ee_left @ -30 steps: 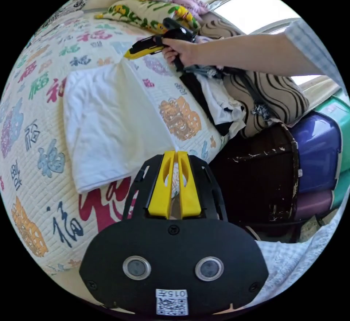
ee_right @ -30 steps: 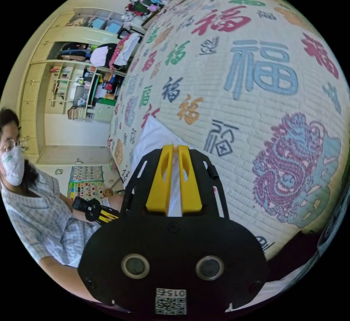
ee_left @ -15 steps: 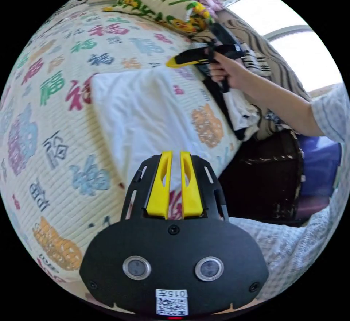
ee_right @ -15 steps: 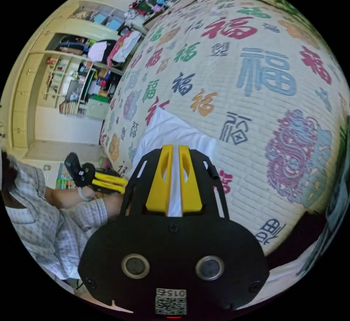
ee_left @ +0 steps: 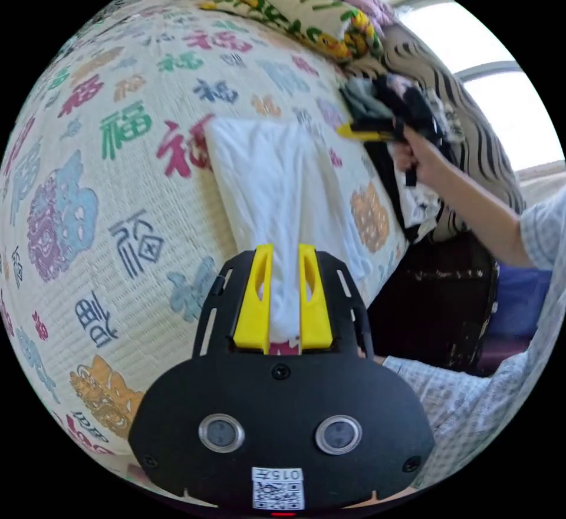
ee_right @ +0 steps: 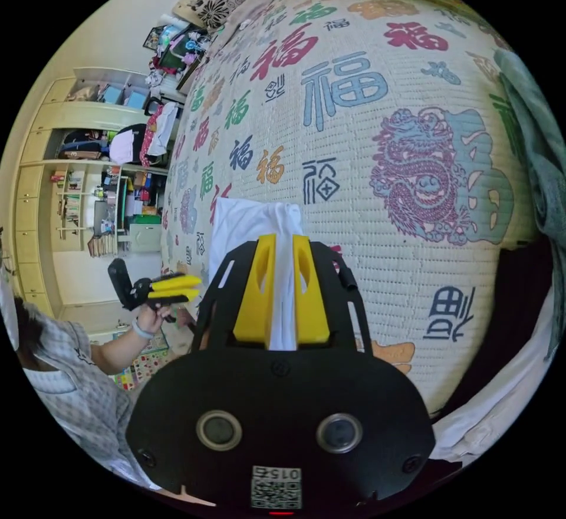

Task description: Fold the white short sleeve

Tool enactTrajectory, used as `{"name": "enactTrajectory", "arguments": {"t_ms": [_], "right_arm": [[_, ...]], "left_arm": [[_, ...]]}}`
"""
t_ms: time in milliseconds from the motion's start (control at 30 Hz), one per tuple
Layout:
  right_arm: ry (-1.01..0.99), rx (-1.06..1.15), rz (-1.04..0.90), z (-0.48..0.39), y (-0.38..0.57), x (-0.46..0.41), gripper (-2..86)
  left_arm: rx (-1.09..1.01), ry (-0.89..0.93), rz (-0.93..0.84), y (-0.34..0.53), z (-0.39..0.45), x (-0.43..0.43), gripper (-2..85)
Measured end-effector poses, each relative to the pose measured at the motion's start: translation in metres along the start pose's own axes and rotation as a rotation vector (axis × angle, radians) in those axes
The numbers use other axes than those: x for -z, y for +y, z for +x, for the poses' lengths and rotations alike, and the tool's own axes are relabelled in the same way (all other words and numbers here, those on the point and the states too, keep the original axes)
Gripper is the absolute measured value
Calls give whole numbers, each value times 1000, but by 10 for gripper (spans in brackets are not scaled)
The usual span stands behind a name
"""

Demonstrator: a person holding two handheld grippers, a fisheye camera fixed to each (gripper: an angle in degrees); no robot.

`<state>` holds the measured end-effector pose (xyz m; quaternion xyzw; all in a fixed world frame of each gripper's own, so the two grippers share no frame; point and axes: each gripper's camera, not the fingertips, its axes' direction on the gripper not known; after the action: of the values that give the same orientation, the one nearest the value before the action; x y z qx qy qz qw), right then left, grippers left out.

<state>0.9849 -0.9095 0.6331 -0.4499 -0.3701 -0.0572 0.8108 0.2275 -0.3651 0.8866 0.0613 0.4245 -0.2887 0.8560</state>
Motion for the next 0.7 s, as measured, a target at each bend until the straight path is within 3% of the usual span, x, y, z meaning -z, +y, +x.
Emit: {"name": "enactTrajectory", "arguments": {"t_ms": [167, 267, 333, 467, 567, 700], "right_arm": [[-32, -15, -88, 22, 13, -36, 80], [46, -27, -139, 31, 28, -64, 40], [78, -7, -114, 40, 44, -69, 24], [-36, -62, -58, 73, 82, -70, 47], [-39, -86, -28, 92, 106, -72, 81], [-211, -76, -24, 107, 130, -94, 79]], "left_arm": [[119, 3, 89, -70, -46, -10, 106], [210, 153, 66, -104, -65, -42, 51], [217, 129, 23, -118, -69, -56, 27], [130, 104, 22, -129, -57, -60, 32], [71, 121, 19, -128, -47, -65, 82], [136, 298, 56, -113, -53, -84, 101]]}}
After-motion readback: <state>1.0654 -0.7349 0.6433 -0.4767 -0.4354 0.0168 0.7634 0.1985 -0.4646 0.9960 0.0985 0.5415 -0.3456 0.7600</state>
